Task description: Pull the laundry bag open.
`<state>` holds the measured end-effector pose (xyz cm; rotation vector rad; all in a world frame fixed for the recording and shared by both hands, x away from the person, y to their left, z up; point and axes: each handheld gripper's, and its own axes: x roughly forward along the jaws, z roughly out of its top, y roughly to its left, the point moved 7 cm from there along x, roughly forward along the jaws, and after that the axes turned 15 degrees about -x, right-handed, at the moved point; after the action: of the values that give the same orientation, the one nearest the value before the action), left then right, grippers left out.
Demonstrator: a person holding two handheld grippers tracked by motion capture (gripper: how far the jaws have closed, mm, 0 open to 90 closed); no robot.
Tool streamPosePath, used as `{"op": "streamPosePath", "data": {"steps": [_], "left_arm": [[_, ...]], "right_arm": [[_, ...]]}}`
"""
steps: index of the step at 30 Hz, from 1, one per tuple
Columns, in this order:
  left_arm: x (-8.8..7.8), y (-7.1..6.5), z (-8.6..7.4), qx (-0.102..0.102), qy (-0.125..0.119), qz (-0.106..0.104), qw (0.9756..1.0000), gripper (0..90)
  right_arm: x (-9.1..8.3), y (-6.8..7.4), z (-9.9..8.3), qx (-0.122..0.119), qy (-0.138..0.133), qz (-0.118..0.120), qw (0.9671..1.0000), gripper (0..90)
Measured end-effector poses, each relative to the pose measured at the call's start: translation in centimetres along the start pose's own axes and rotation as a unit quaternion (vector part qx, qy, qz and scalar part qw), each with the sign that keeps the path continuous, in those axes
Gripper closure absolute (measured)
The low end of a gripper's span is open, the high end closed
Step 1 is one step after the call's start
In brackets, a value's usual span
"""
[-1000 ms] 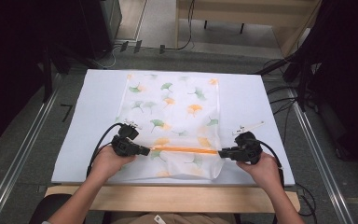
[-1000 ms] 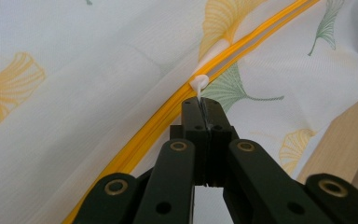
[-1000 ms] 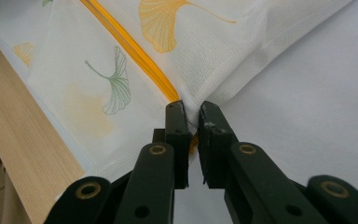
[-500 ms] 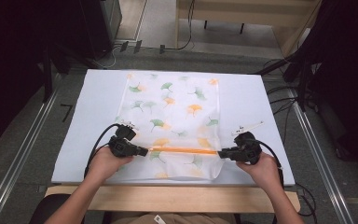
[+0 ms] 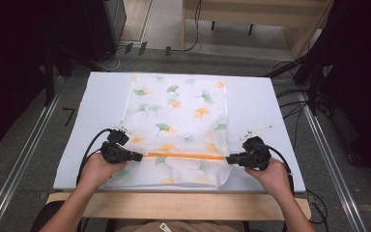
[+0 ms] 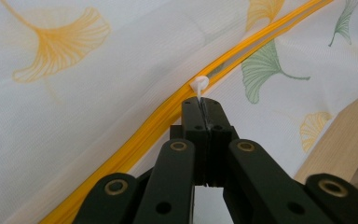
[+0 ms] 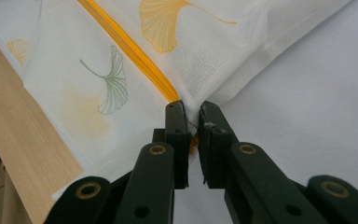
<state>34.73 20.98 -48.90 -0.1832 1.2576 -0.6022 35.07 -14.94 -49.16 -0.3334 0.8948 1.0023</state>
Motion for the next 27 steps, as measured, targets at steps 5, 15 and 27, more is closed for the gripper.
{"op": "streamPosePath", "data": {"steps": [5, 15, 27], "left_arm": [[-0.42, 0.3, -0.04, -0.002, -0.003, -0.005, 1.0, 90.0], [-0.32, 0.27, 0.01, -0.002, -0.007, -0.004, 1.0, 90.0], [-0.28, 0.31, 0.01, -0.004, -0.006, -0.004, 1.0, 90.0]], "right_arm": [[0.05, 0.02, 0.0, 0.001, 0.003, 0.0, 1.0, 84.8], [0.12, -0.02, 0.0, 0.0, 0.003, -0.001, 1.0, 84.8], [0.22, -0.04, 0.01, 0.0, 0.003, -0.001, 1.0, 84.7]]}}
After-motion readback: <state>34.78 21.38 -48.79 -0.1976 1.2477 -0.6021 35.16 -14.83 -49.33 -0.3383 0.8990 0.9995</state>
